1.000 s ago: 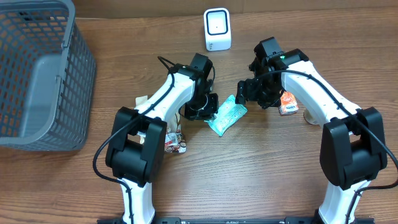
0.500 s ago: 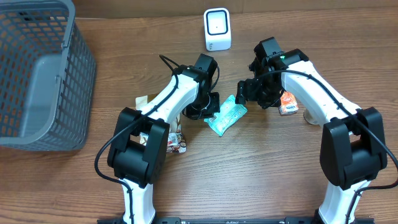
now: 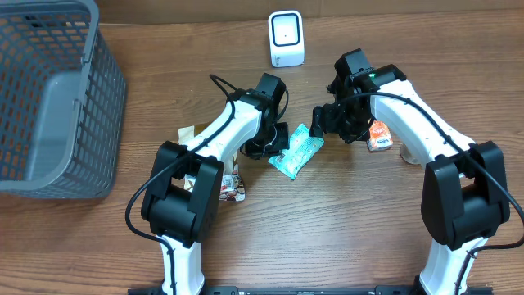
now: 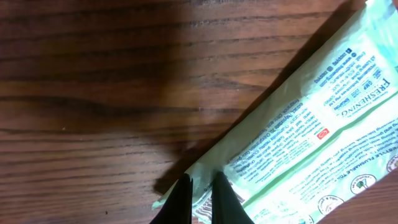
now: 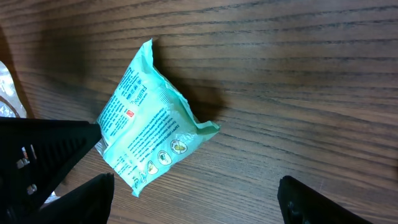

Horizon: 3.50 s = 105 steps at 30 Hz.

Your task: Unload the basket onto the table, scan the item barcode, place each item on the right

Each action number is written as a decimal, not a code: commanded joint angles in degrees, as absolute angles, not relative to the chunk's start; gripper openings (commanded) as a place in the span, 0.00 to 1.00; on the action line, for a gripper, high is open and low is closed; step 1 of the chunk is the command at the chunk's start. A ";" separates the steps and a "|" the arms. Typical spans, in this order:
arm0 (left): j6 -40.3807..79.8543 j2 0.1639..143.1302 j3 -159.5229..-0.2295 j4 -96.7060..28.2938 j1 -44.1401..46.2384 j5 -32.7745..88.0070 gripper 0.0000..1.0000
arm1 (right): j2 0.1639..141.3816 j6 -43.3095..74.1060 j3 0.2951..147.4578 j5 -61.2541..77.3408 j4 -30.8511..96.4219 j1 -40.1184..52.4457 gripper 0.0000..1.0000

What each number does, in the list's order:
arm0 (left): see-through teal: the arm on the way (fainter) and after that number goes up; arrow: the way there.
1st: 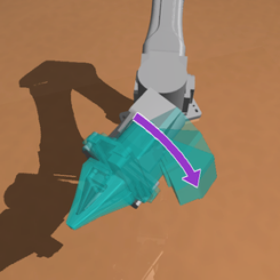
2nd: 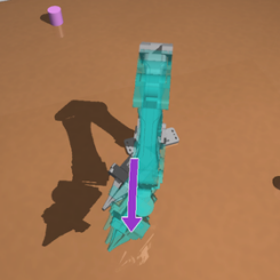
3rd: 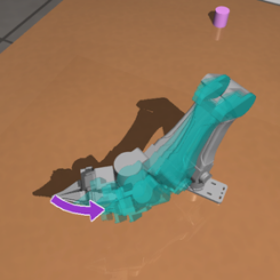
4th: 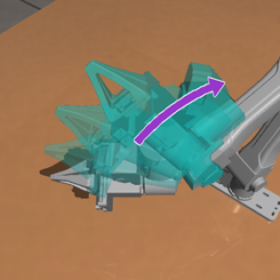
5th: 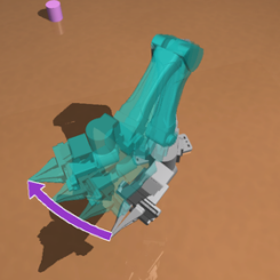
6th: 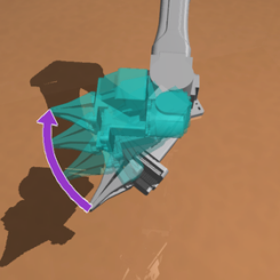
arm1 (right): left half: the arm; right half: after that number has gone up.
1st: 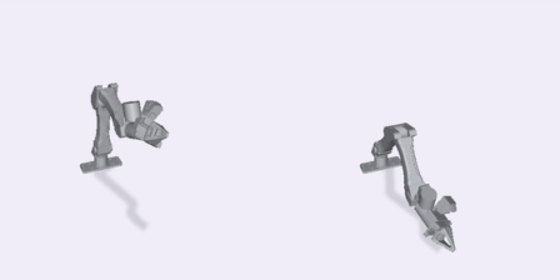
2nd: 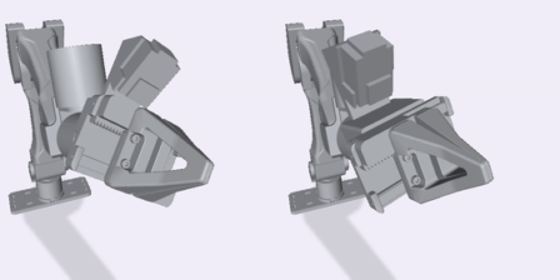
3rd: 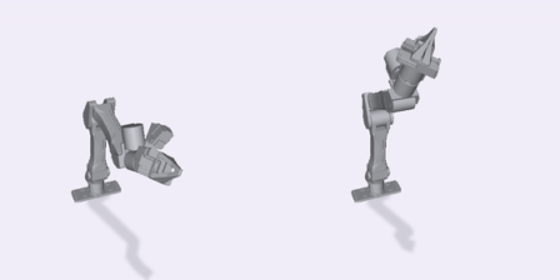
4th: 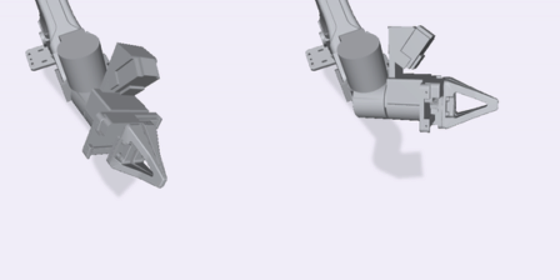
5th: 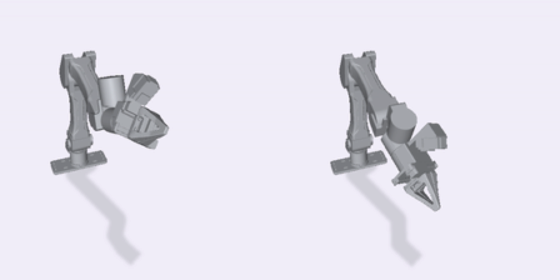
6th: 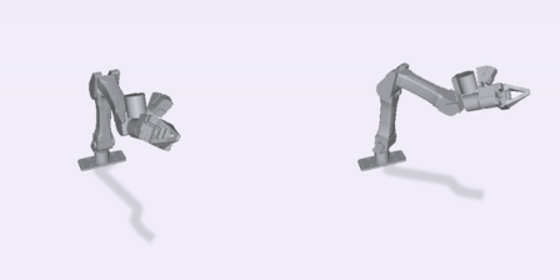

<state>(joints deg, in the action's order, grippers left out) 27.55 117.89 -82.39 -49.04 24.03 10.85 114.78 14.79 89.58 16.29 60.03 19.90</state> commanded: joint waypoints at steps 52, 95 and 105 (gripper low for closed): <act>29.50 116.90 -86.43 -50.06 34.63 13.45 0.04 | 112.18 11.46 80.44 28.32 50.72 7.38 0.86; 31.57 116.90 -89.91 -52.80 31.40 -8.12 0.04 | 112.18 11.51 80.42 28.58 51.31 12.38 0.90; 32.93 116.90 -84.07 -46.37 31.40 -13.67 0.04 | 112.18 11.49 80.31 28.58 51.81 12.38 0.91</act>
<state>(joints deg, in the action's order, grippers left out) 30.94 117.23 -85.49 -47.03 31.73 -9.34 114.37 11.94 78.87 28.27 51.96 12.45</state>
